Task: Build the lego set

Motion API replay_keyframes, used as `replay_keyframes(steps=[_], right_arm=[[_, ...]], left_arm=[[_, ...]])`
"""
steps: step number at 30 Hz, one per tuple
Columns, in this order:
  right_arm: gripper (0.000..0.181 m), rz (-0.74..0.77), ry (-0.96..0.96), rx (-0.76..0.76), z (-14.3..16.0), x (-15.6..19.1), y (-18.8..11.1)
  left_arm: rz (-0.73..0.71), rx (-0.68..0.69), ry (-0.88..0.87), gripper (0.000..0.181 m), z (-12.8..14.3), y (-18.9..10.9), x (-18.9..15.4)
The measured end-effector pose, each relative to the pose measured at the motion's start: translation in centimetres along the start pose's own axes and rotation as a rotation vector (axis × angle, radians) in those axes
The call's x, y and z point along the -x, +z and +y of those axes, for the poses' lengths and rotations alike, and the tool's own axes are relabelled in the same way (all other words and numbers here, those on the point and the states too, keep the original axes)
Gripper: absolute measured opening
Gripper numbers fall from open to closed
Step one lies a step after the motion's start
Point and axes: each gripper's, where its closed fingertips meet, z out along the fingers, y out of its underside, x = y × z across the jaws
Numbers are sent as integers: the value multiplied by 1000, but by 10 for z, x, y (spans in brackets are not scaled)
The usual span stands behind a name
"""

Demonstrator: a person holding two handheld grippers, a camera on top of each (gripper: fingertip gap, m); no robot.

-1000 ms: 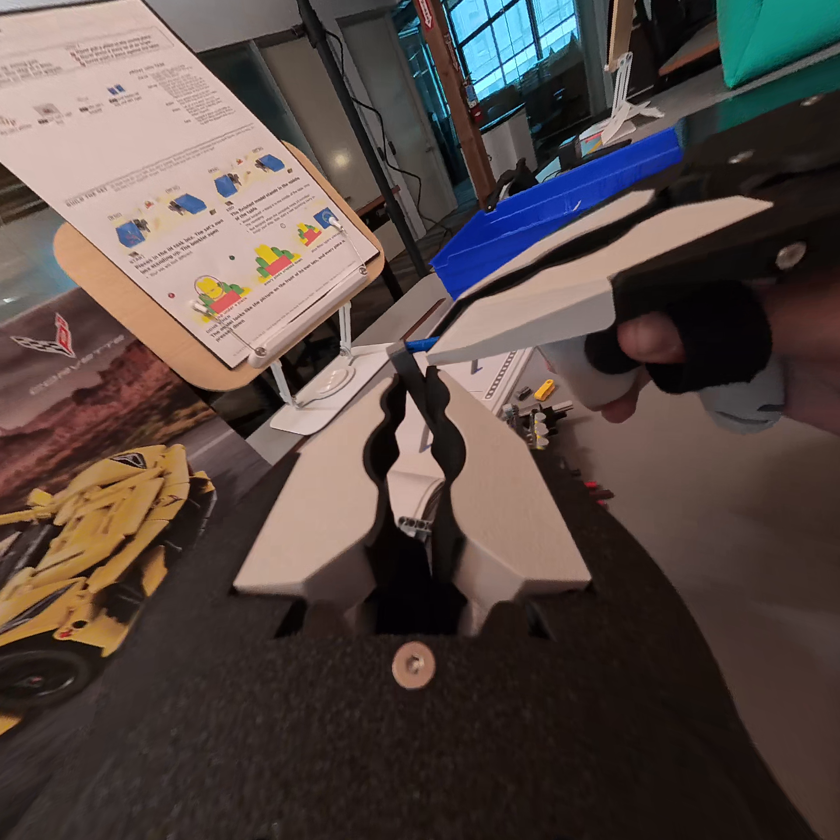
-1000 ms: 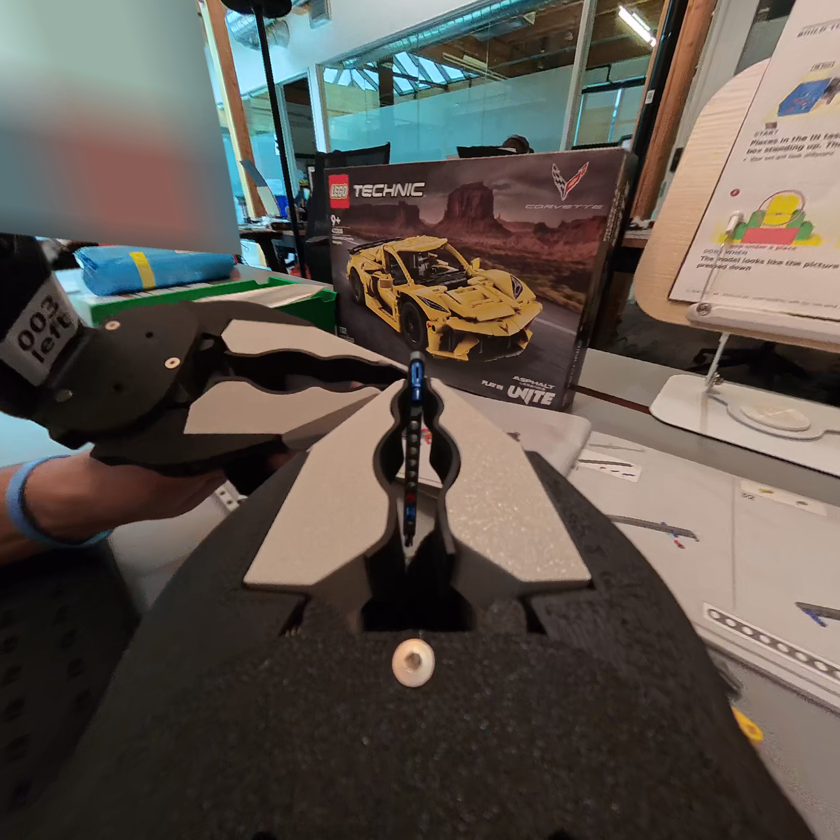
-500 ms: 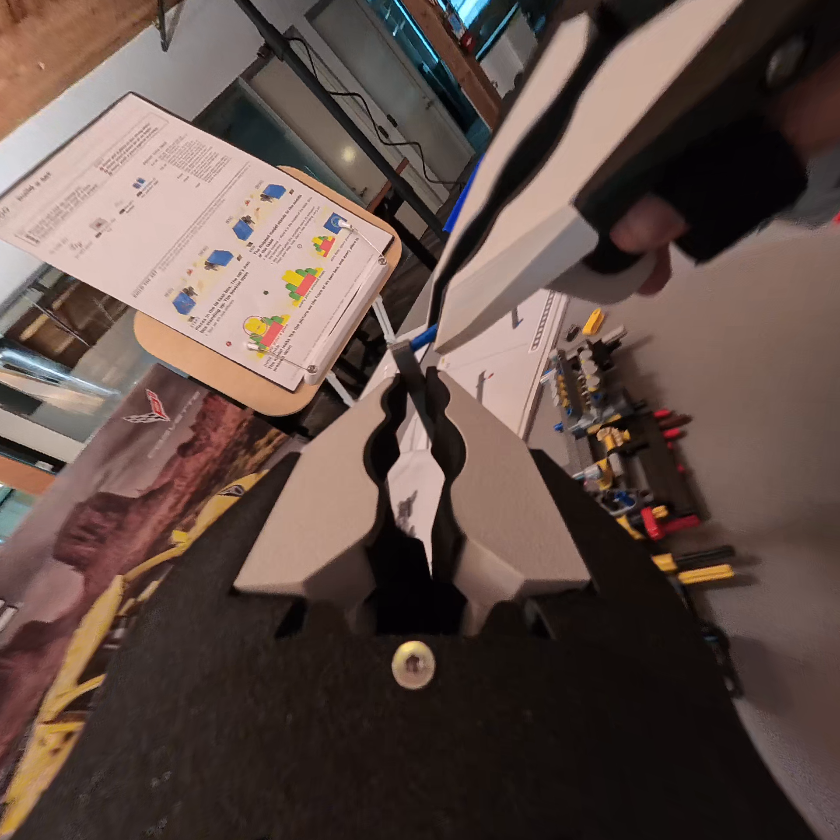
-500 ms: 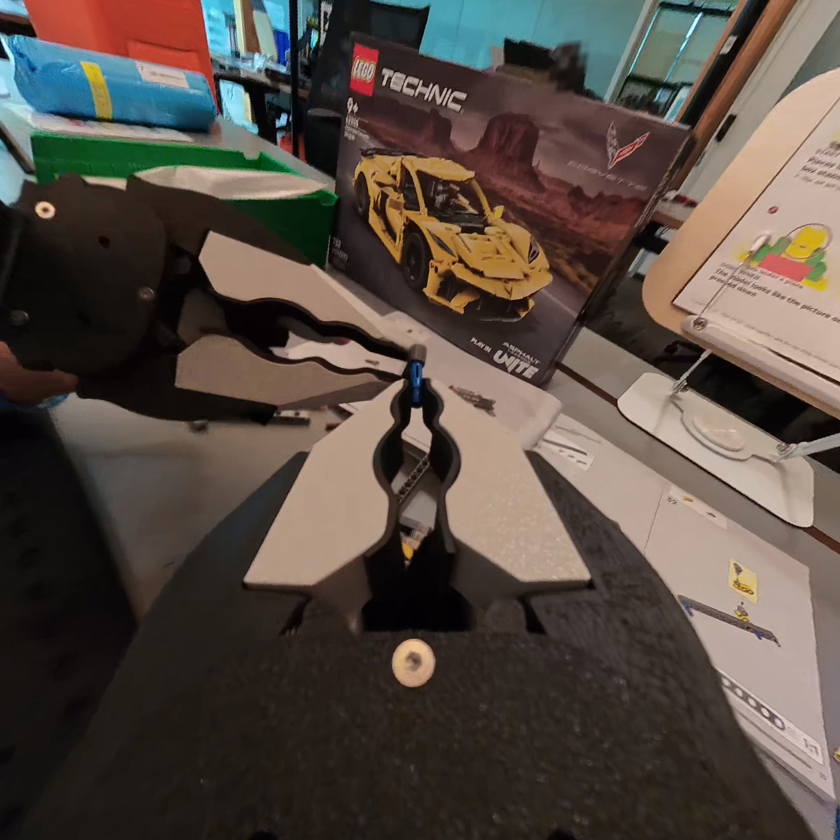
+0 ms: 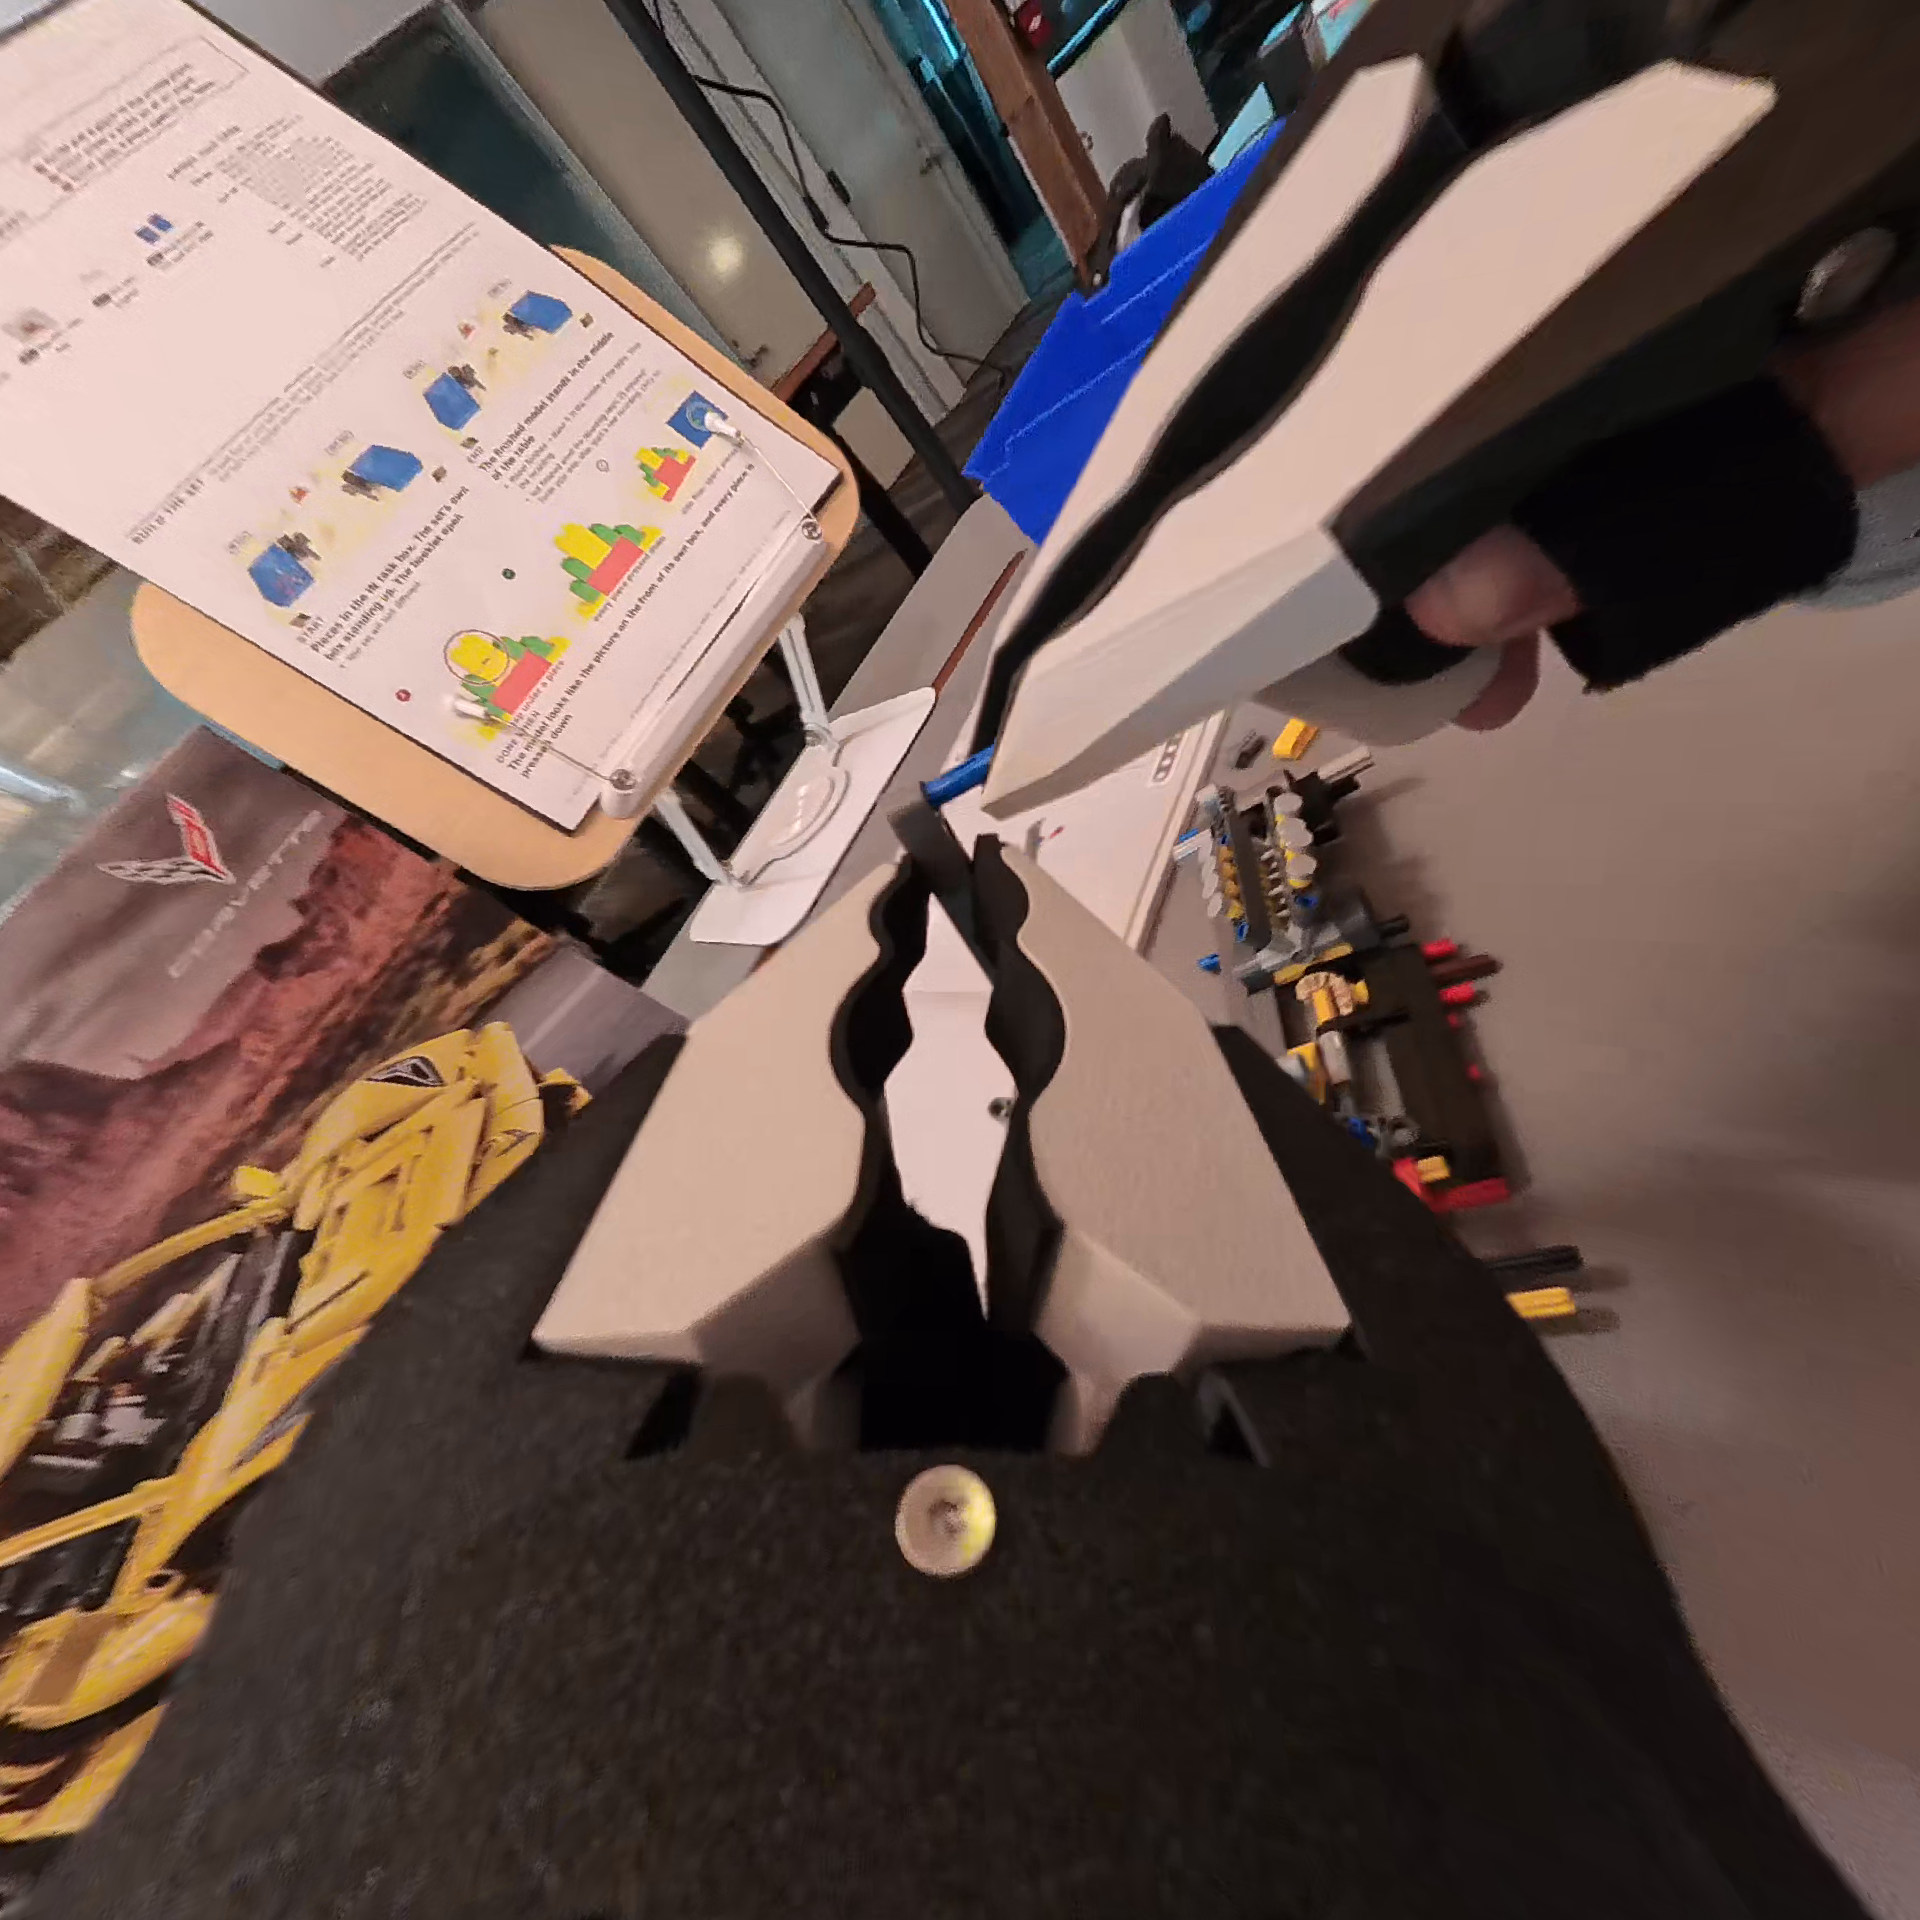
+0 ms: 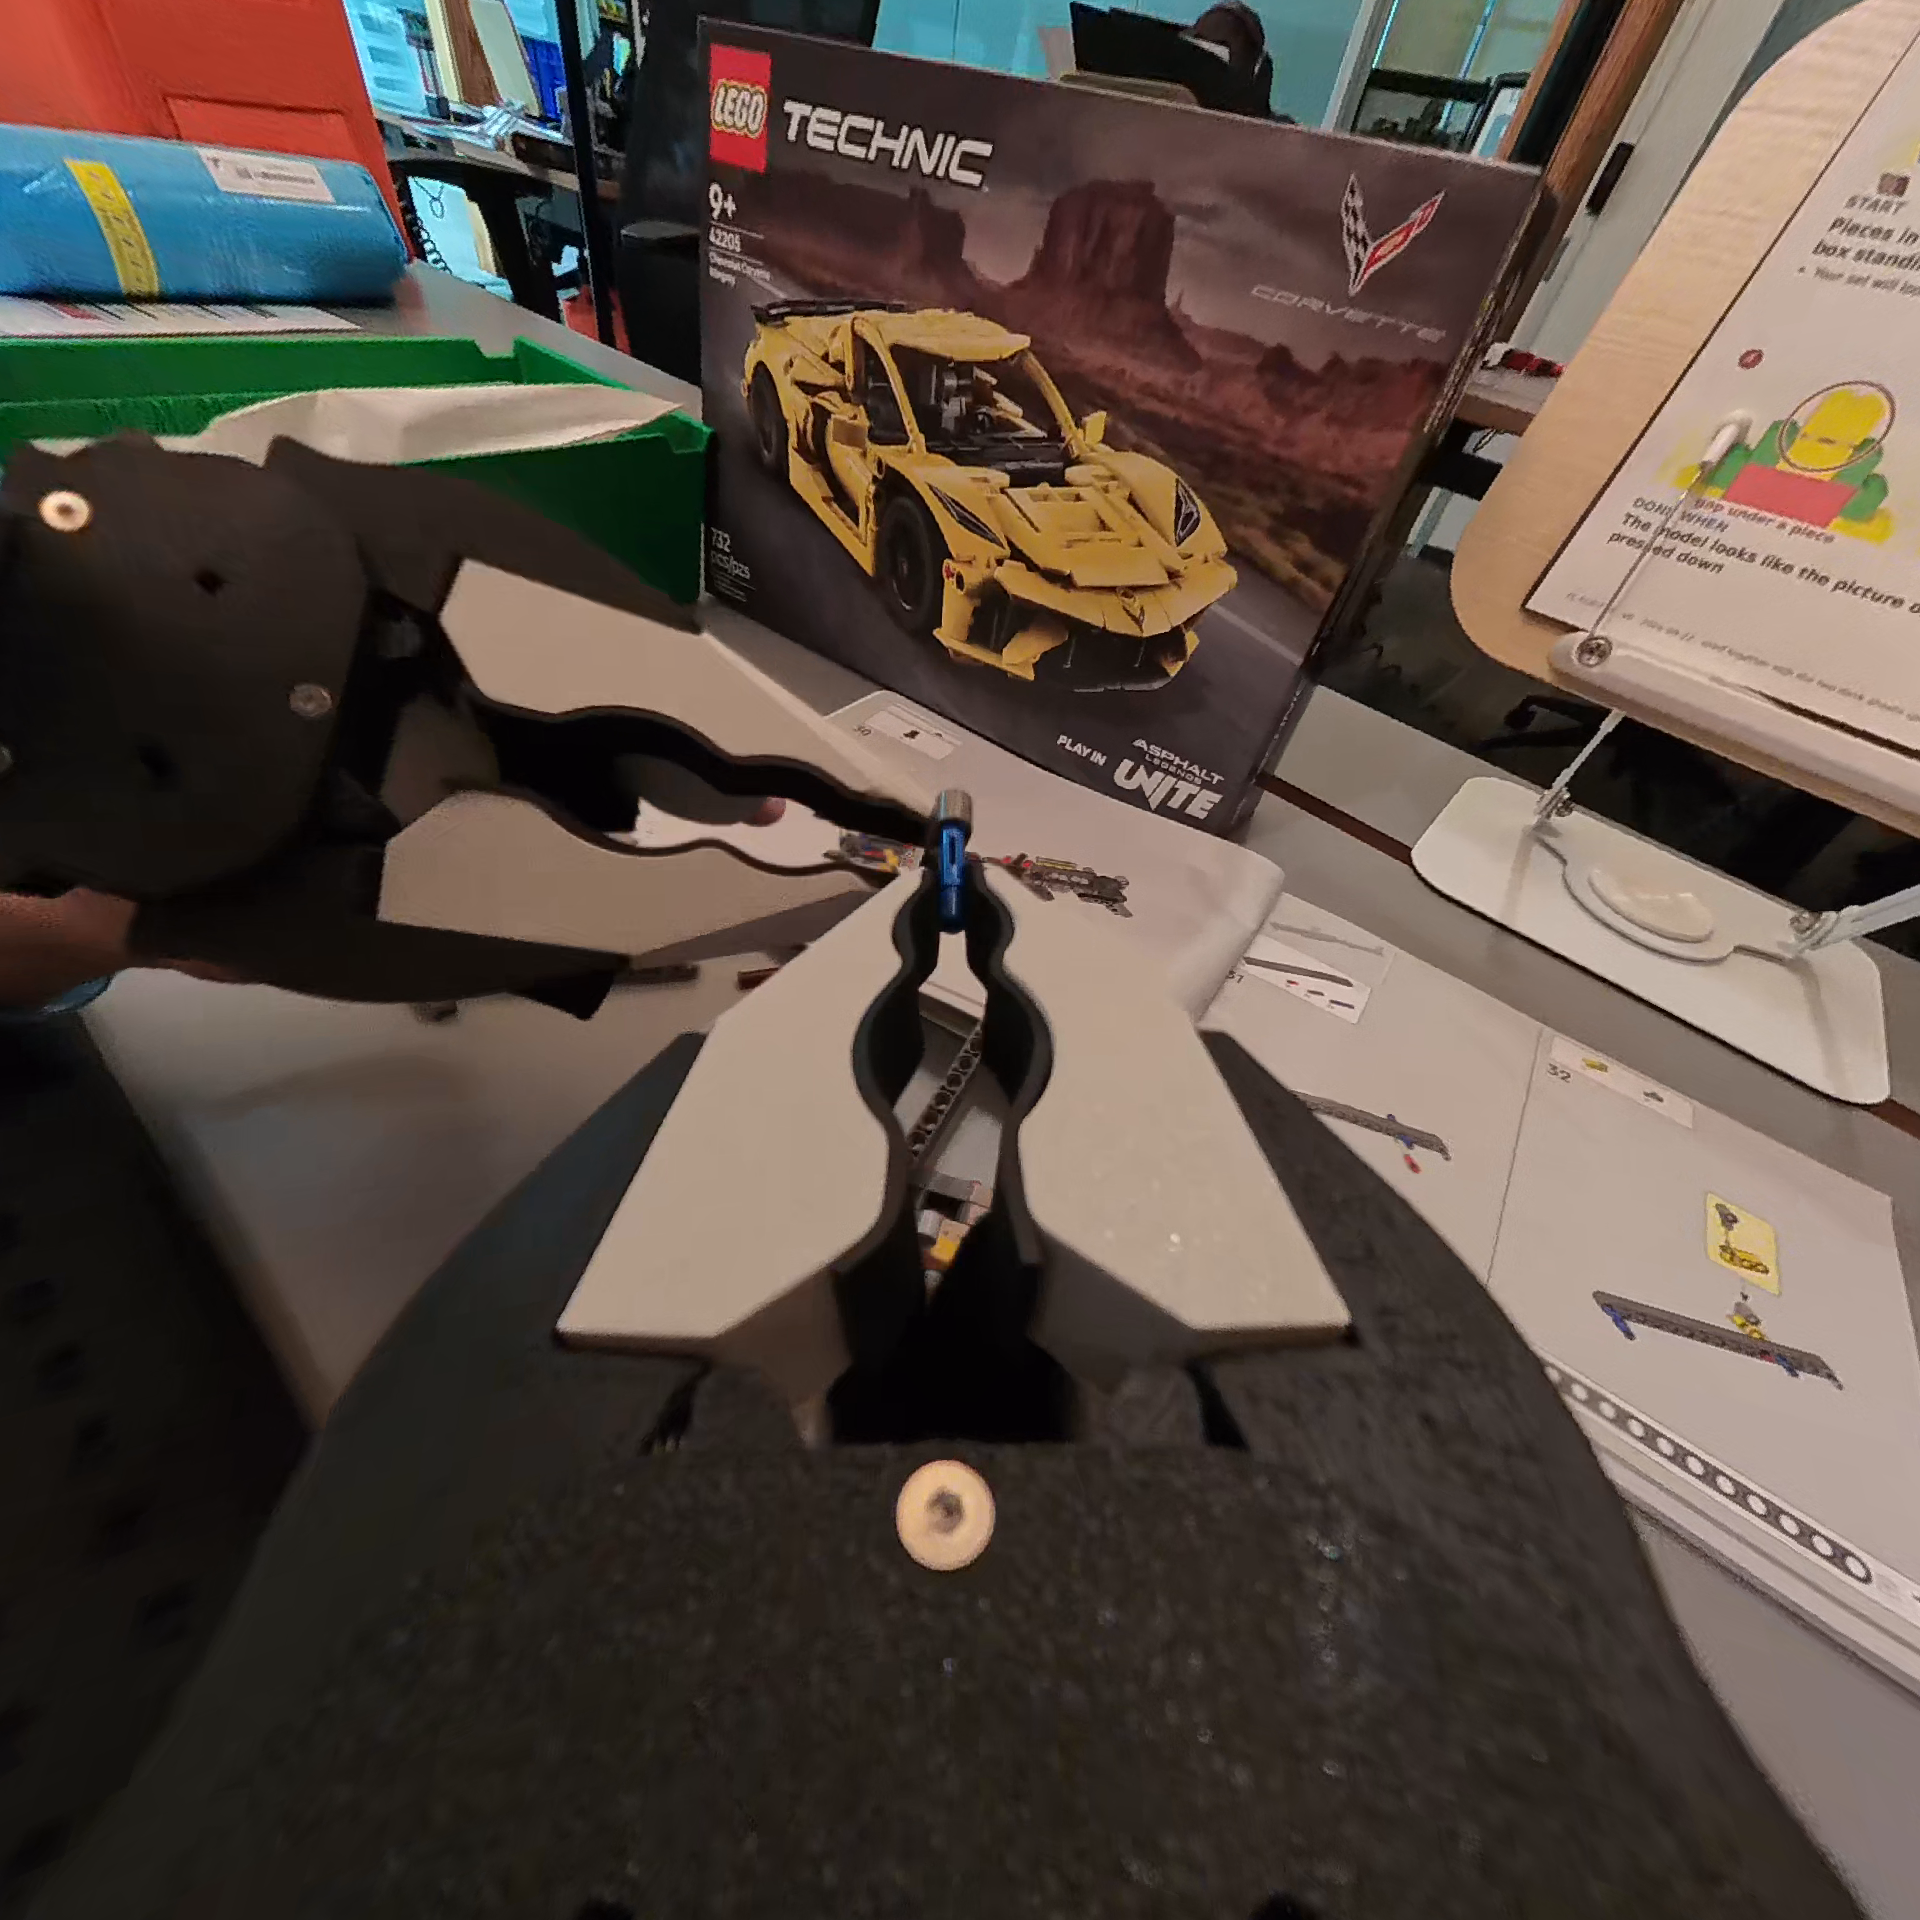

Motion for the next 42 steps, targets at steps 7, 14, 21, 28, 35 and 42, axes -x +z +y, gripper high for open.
replay_keyframes(steps=[7, 14, 21, 28, 35, 42], right_arm=[[3, -16, -42, 44, 2, 0, -1], [3, -38, -35, 28, -5, 1, -2], [6, -89, 53, -57, -16, 3, -5], [47, -620, 317, -182, -26, 25, -39], [27, -756, 287, -222, -27, 35, -54], [24, -805, 315, -248, -25, 39, -59]], left_arm=[[13, 14, 69, 8, 3, -1, -3], [119, -57, -130, 8, -9, -4, -8], [166, -136, -305, 7, -18, -7, -1], [498, -338, -557, 7, -50, -30, -20], [620, -383, -581, 7, -61, -37, -38], [650, -377, -559, 7, -62, -39, -46]])
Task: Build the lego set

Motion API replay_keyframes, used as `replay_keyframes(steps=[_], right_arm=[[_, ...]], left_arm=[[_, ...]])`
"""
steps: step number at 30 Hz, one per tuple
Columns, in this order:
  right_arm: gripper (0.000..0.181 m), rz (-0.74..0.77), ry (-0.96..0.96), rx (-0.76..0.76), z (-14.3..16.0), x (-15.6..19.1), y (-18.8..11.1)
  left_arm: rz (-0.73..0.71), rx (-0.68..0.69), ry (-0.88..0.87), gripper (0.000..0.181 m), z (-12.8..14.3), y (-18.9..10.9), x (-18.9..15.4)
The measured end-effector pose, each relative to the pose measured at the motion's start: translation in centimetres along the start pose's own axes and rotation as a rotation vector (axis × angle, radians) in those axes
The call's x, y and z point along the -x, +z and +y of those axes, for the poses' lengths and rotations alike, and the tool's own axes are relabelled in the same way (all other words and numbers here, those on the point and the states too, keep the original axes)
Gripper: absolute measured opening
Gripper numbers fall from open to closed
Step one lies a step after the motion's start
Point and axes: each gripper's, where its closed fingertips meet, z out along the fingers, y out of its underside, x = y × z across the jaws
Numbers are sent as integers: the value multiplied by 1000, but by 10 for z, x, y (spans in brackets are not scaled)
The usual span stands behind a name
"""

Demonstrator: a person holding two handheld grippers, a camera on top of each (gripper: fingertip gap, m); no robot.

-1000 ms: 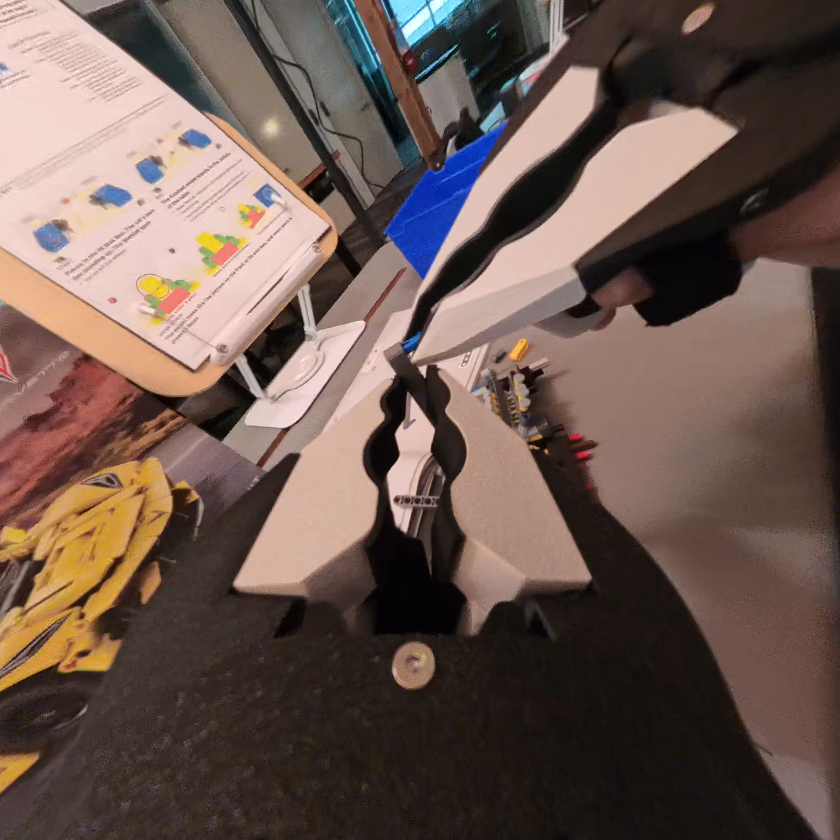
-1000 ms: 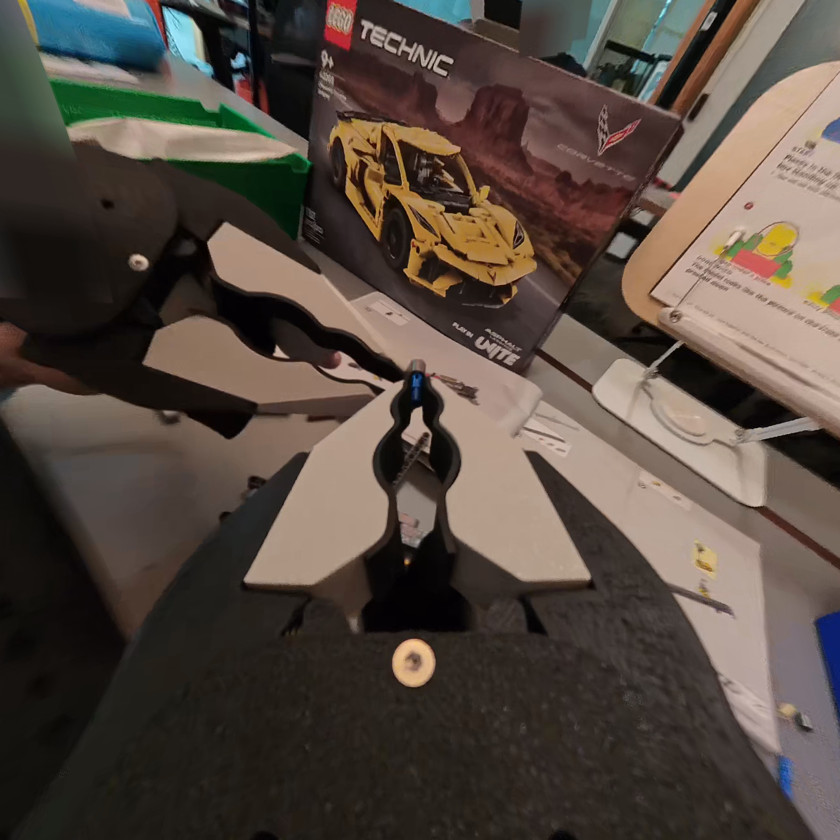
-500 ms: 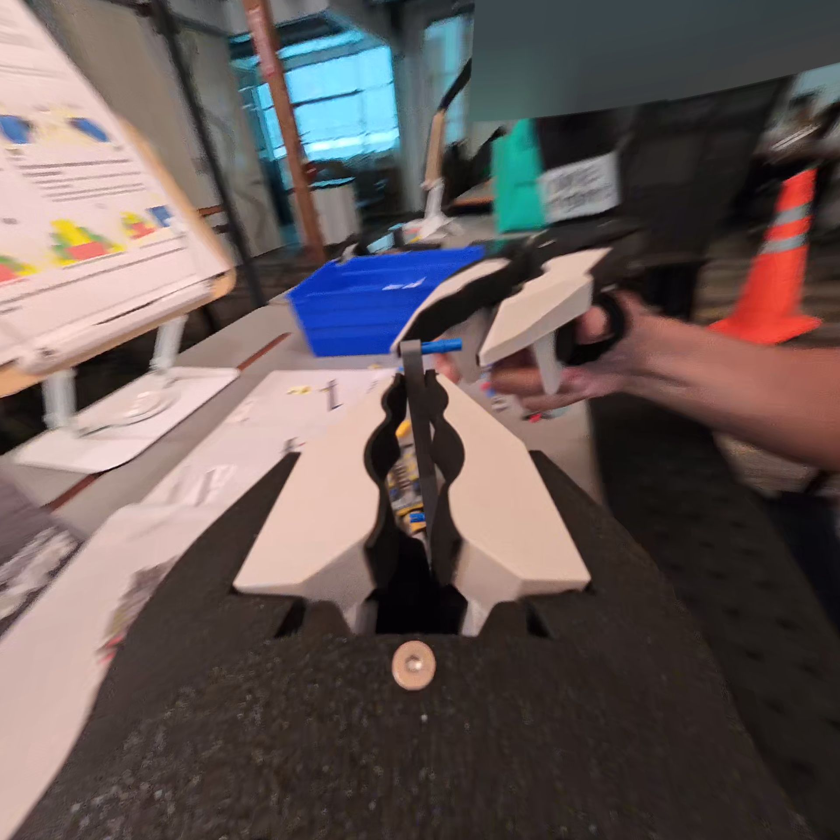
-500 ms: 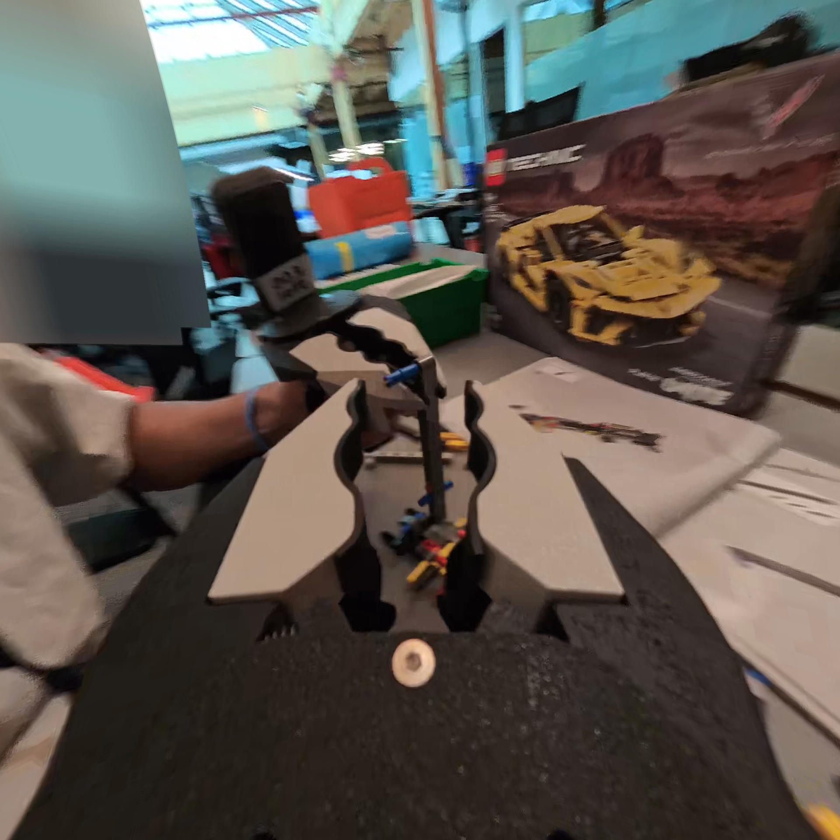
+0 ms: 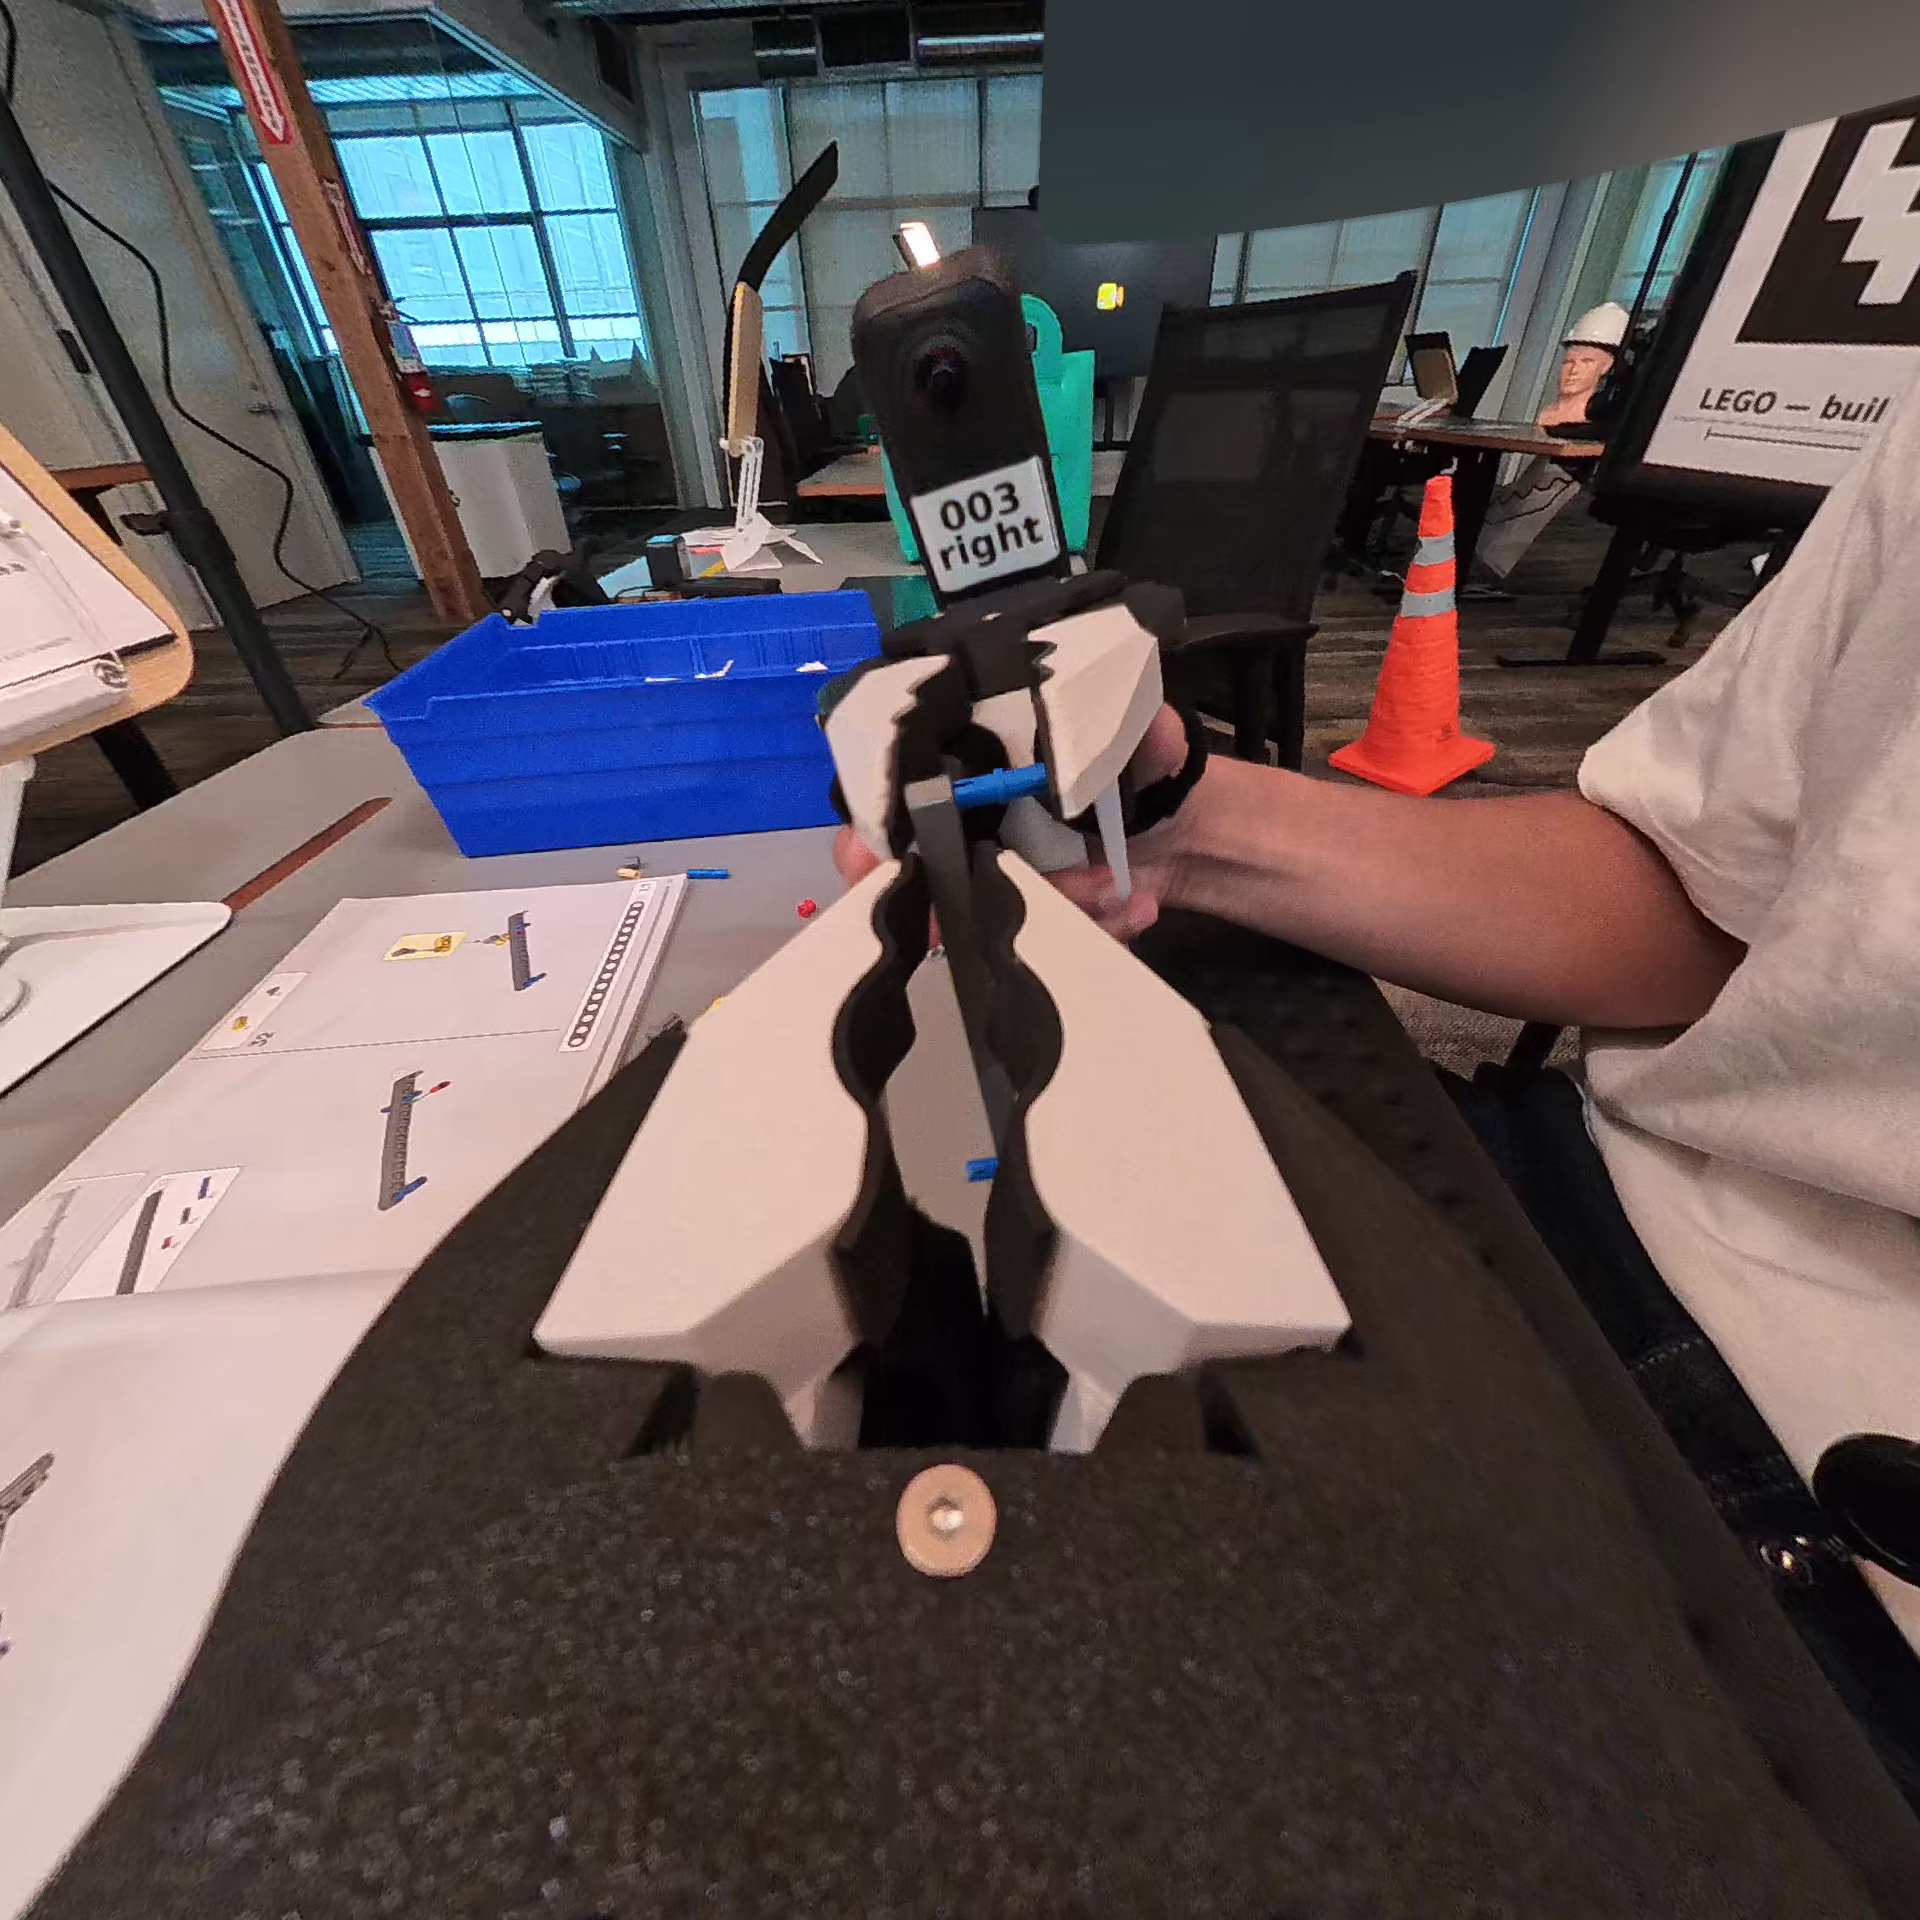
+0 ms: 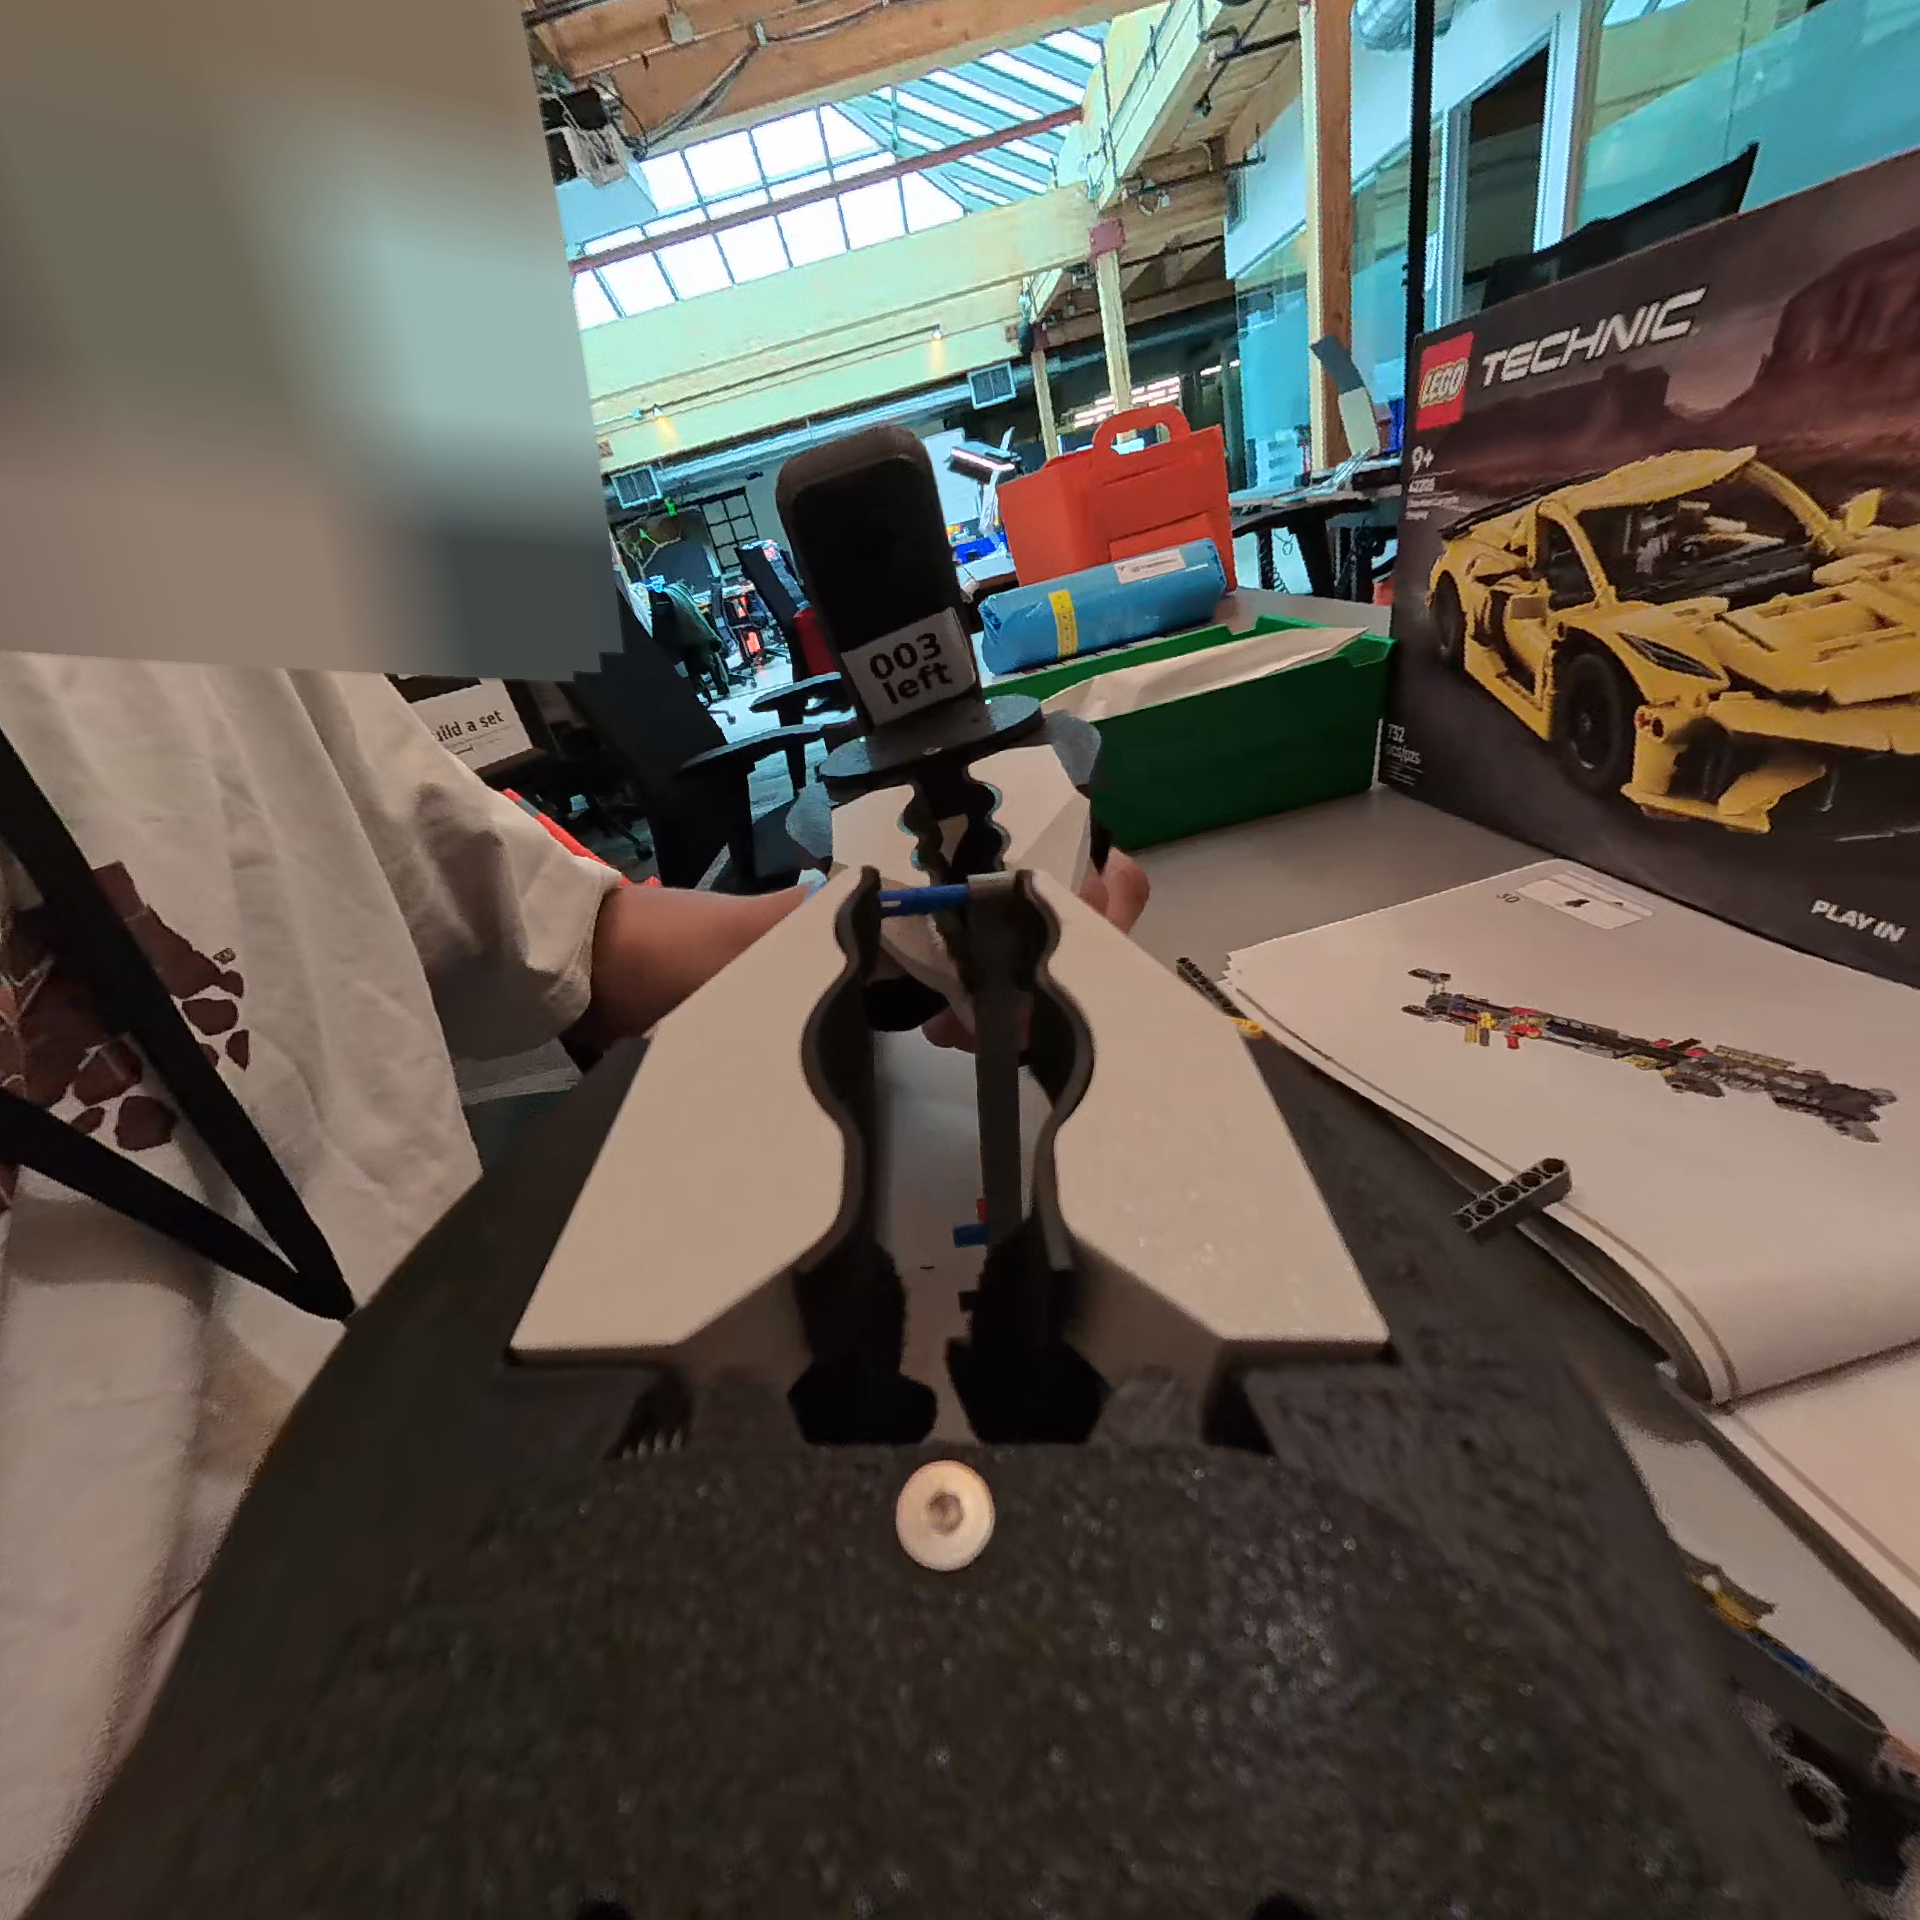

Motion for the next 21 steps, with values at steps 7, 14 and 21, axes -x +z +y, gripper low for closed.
replay_keyframes(steps=[7, 14, 21], right_arm=[[25, 1, -53, 15, 8, -3, 0], [42, 55, 6, -14, 8, -15, 2], [36, 20, 61, 28, 13, -11, 1]], left_arm=[[-39, 51, 64, 6, 8, 0, 1], [-100, 58, 138, 7, 5, -3, 9], [-112, 77, 144, 7, 8, 0, 9]])
